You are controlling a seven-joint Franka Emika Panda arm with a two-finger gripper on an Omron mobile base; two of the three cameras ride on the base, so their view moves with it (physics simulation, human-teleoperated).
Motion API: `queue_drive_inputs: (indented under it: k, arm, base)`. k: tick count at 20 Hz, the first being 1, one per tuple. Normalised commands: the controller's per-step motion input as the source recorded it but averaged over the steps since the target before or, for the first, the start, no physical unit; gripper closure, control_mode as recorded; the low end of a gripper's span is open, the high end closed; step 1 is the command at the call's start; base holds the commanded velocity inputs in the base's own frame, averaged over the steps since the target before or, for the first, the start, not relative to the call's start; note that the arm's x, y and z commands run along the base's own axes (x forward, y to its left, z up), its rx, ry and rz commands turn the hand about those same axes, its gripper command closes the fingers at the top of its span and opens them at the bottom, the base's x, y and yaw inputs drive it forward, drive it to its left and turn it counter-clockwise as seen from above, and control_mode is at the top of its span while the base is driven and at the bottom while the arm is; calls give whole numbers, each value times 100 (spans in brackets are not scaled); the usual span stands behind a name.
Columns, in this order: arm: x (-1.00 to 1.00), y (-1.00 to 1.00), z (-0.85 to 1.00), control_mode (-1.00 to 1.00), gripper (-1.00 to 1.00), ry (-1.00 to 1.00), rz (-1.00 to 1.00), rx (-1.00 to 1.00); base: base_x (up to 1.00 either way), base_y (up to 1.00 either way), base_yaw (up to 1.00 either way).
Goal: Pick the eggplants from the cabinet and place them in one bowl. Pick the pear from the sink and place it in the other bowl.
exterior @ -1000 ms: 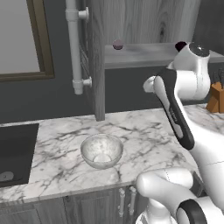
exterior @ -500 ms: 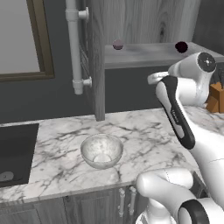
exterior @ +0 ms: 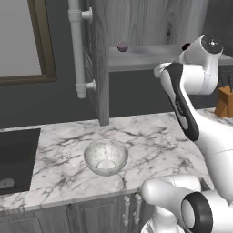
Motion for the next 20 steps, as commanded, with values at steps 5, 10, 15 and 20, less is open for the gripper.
queue_drive_inputs:
  k: [5,10,15,20]
  arm:
    - [15,-24,36,-100,-100,24,-2,0]
    - [22,-32,12,-100,-100,3,0,0]
    - [38,-33,5,-100,-100,0,-4,0]
    - [42,-21,0,-100,-100,-7,-4,1]
  base:
    - [0,0,0]
    - [0,0,0]
    - [0,0,0]
    - [0,0,0]
